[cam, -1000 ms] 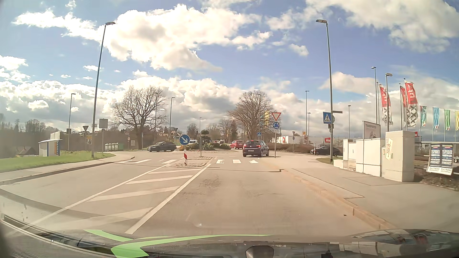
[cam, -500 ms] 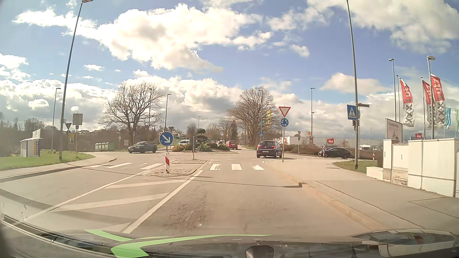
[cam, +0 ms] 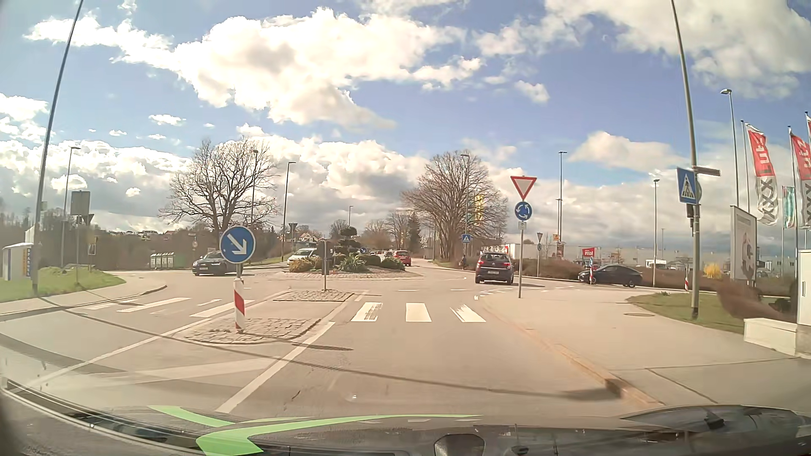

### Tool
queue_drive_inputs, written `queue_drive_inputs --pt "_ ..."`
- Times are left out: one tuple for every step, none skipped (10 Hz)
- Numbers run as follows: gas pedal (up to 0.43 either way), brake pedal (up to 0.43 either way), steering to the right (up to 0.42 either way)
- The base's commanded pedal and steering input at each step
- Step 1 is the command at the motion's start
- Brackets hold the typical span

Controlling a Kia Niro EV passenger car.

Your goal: Follow the waypoints while adhering to traffic rules and regulations

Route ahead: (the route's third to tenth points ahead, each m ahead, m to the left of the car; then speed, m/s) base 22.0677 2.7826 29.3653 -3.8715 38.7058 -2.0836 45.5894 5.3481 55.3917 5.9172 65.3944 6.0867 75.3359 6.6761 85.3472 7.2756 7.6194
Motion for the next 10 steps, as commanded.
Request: queue_drive_inputs --pt "0.0 0.189 0.0" --pt "0.0 0.195 0.0" --pt "0.0 0.195 0.0" --pt "0.0 0.195 0.0" --pt "0.0 0.201 0.0" --pt "0.0 0.201 0.0" --pt "0.0 0.207 0.0" --pt "0.0 0.213 0.0" --pt "0.0 0.213 0.0" --pt "0.0 0.134 0.0"
